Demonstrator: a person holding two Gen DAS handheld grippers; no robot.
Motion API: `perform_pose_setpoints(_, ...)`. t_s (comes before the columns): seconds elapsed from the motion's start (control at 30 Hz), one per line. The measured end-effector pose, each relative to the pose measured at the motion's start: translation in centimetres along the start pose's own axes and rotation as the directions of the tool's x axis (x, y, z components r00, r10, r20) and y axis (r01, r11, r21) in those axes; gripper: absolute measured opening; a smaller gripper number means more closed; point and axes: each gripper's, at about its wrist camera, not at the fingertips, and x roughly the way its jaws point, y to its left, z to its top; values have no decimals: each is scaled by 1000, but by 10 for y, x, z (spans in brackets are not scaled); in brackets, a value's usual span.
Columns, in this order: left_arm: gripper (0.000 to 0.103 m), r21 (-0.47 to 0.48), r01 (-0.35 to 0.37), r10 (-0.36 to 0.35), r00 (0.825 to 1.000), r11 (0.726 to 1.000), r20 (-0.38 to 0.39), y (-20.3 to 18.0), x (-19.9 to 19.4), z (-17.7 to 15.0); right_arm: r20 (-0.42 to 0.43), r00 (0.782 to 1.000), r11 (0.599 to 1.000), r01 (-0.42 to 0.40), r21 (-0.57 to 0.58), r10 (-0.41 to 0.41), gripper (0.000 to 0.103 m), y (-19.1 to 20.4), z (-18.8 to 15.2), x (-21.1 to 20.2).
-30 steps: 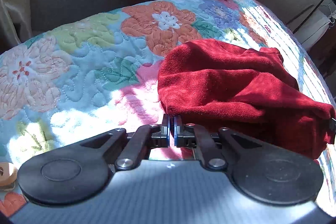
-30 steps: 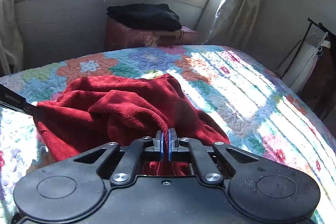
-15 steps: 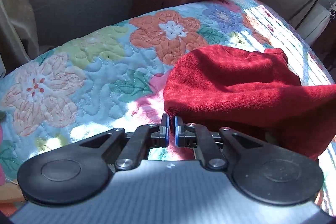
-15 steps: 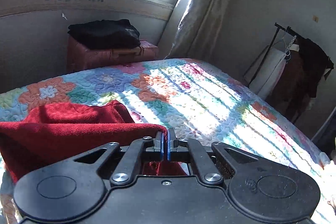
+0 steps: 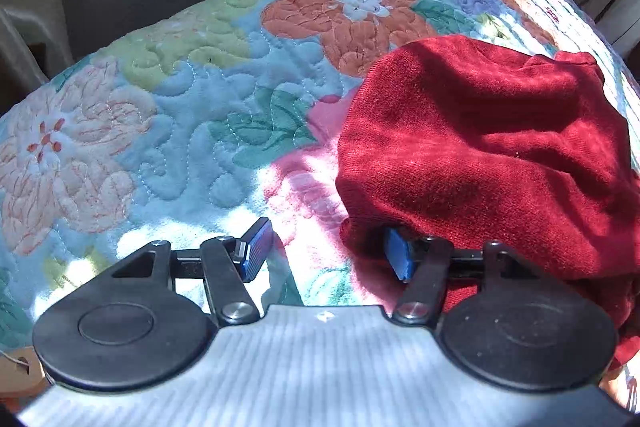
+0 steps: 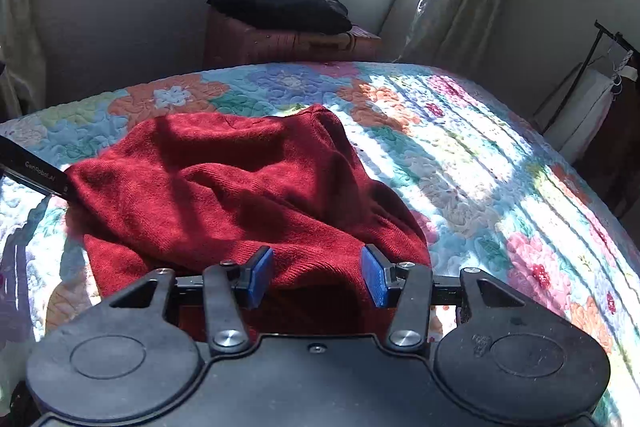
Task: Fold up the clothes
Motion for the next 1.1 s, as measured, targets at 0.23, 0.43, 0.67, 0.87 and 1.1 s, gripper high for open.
perform_pose_setpoints(0.23, 71, -45, 48, -47, 999, 998, 16, 0, 13, -1, 12, 1000, 975, 12, -222, -10, 65, 45, -16, 9)
perform_pose_setpoints(0.43, 4, -14, 79, -78, 996, 997, 35, -10, 6, -2, -45, 989, 968, -147, -203, 140, 65, 61, -23, 7)
perform_pose_setpoints(0.67, 4, 159, -37, 2, 976, 987, 216, -37, -24, -4, -28, 999, 978, 30, -206, -36, 69, 60, -25, 17)
perform_pose_setpoints(0.87, 4, 229, -92, 15, 948, 969, 319, -48, -49, -10, 10, 988, 973, 151, -175, -151, 79, 46, -35, 3)
perform_pose_setpoints(1.1, 5, 170, -55, -8, 937, 984, 348, -38, -68, -9, -132, 989, 989, 88, 122, -72, 86, -6, -53, 31)
